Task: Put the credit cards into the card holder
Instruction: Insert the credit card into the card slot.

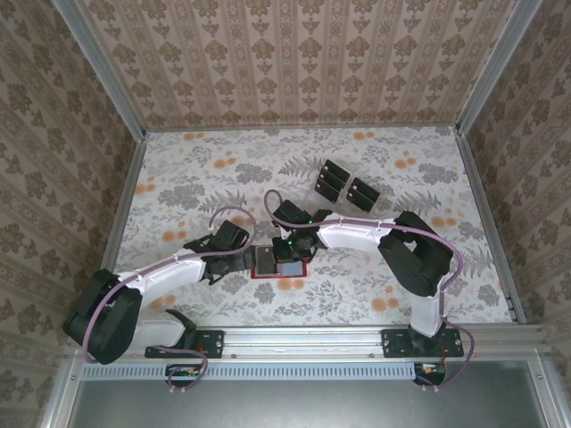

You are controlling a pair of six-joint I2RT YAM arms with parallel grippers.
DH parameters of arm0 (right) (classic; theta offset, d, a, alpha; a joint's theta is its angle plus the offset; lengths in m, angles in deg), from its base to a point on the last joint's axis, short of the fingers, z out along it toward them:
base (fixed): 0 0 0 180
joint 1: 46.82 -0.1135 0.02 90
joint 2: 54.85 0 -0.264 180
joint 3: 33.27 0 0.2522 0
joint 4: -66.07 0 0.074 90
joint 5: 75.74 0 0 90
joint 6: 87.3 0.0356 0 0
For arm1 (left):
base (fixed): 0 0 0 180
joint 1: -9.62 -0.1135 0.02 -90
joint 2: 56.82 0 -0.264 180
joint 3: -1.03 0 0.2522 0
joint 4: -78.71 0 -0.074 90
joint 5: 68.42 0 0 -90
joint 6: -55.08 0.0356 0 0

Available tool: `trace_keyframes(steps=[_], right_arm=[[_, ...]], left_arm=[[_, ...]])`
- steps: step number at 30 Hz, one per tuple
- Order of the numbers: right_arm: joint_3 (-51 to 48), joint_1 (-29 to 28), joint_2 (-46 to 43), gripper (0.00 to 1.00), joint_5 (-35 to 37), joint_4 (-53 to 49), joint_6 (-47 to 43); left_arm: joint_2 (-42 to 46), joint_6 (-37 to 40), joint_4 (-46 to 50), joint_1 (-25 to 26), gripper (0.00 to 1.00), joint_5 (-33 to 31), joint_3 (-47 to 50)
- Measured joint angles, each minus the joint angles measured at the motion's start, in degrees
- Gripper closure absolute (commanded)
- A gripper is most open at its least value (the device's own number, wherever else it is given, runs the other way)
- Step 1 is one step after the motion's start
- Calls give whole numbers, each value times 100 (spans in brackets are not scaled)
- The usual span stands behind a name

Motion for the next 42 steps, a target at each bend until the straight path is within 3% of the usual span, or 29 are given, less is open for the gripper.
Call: trace_keyframes(steps=[42], right_arm=[[192,-153,356,100,-269,146,151]], left_arm=[[-192,-166,-120,221,0,-313,146]])
